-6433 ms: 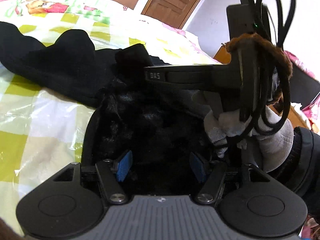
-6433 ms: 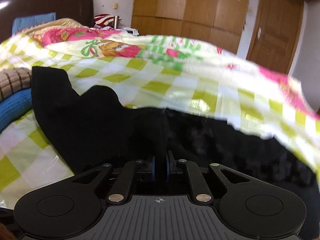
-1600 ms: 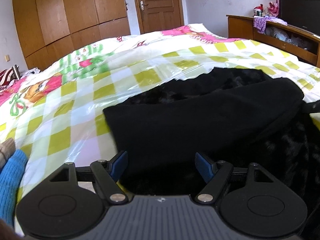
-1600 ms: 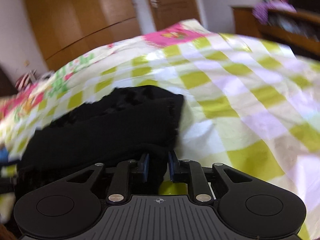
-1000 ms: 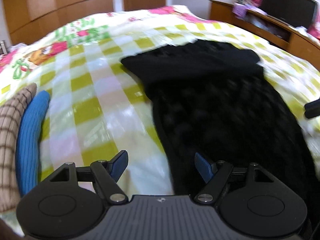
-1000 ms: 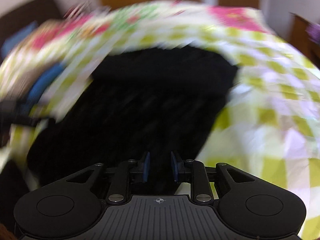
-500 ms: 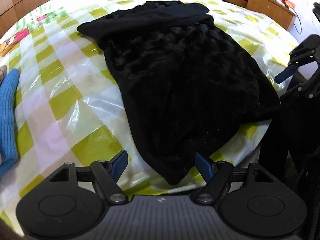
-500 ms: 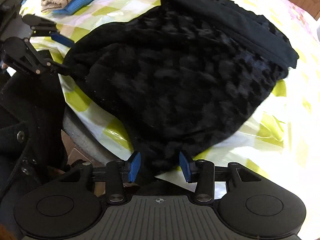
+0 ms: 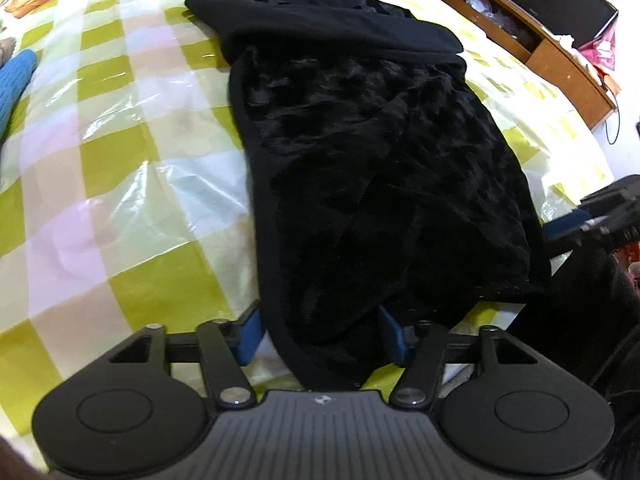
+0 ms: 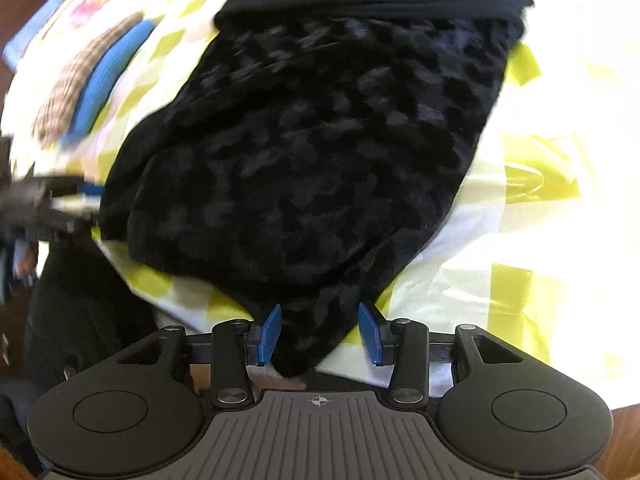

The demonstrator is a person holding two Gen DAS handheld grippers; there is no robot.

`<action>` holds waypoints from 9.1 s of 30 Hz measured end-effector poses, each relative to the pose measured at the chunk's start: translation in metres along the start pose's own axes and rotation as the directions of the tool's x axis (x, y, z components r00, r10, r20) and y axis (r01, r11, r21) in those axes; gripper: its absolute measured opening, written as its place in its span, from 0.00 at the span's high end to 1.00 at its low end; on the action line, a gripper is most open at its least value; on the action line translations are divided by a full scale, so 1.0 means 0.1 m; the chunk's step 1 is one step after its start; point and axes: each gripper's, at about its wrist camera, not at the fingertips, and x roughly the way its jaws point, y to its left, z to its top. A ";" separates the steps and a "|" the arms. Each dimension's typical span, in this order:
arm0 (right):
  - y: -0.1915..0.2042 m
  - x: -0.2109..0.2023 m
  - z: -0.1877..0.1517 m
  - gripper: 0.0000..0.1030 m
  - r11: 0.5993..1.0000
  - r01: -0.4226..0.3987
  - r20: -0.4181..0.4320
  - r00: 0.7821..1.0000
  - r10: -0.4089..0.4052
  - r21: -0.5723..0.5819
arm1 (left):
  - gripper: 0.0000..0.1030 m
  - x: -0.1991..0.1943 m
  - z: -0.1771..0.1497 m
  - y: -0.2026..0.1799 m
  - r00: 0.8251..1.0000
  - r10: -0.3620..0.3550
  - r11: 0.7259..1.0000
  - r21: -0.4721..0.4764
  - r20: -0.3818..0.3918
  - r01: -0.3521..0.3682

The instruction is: Fold small clothes

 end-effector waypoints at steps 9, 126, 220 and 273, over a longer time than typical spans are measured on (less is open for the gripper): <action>-0.33 0.02 0.00 0.78 0.969 -0.042 0.005 0.999 0.042 0.245 | 0.45 0.07 0.06 0.05 1.000 -0.016 0.998 -0.056 -0.022 0.015; -1.32 -0.17 1.70 0.69 0.973 -0.065 0.712 0.693 -0.114 0.220 | 0.67 0.50 2.06 0.39 0.836 0.270 0.945 -0.296 0.478 -0.136; -2.11 0.35 1.48 0.76 0.778 -0.576 0.611 0.718 0.333 0.251 | 0.45 1.41 2.25 -0.63 0.929 0.129 0.991 -0.018 0.348 -0.130; 1.20 -0.01 1.54 0.50 0.872 0.072 0.436 0.884 0.170 -0.485 | 0.45 0.40 0.84 0.27 0.894 -0.031 0.921 -0.335 0.447 0.199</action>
